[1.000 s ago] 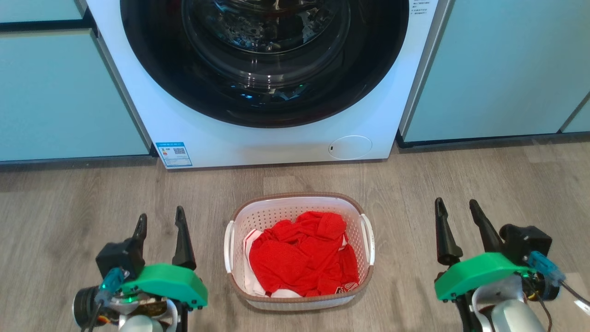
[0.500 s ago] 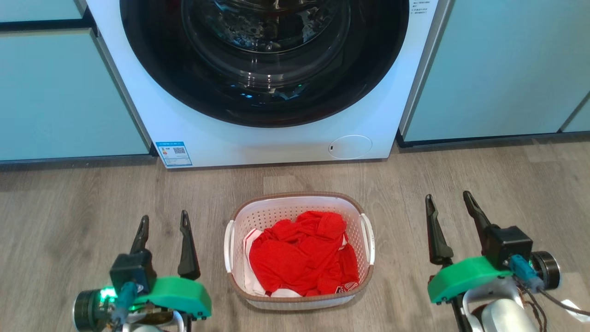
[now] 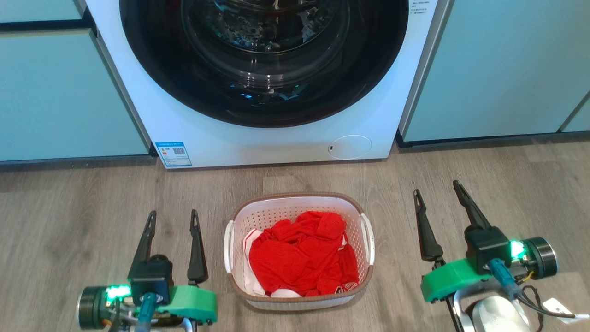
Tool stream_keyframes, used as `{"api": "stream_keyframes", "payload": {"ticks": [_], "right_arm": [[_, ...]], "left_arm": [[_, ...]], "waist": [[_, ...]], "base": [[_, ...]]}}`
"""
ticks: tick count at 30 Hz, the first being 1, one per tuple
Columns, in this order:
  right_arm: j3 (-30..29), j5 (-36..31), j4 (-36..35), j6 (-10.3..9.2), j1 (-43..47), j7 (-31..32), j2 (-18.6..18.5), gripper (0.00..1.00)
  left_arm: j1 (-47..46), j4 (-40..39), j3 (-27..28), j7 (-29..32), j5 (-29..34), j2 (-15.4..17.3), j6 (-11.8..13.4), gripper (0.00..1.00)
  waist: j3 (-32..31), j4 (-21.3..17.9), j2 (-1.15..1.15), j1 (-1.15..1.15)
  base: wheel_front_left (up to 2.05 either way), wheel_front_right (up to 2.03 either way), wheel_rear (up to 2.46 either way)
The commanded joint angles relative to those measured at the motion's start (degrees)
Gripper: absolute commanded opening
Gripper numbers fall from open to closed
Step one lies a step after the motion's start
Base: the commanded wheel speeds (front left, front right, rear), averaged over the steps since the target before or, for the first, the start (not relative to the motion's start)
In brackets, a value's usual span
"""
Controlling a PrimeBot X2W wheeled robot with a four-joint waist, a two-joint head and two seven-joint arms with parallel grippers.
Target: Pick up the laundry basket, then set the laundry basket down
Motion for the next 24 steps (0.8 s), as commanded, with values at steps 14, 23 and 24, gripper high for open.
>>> {"api": "stream_keyframes", "payload": {"ticks": [14,23,24], "right_arm": [[1.19,-0.48,-2.11,0.16,-2.46,-0.75,-0.59,1.0],[1.09,-0.38,-2.08,0.16,-2.47,-0.75,-0.59,1.0],[1.09,-0.36,-2.08,0.16,-2.48,-0.75,-0.59,1.0]], "left_arm": [[-1.37,-1.03,4.38,-0.55,1.61,-1.66,-2.25,1.0],[-1.23,-0.89,5.06,-0.55,2.26,-2.2,-2.93,1.0],[-1.22,-0.9,5.13,-0.55,2.32,-2.24,-2.98,1.0]], "waist": [[0.08,-0.03,0.0,0.0],[0.22,-0.07,0.0,0.0],[0.25,-0.07,0.0,0.0]], "base": [[0.0,0.0,0.0],[0.0,0.0,0.0],[0.0,0.0,0.0]]}}
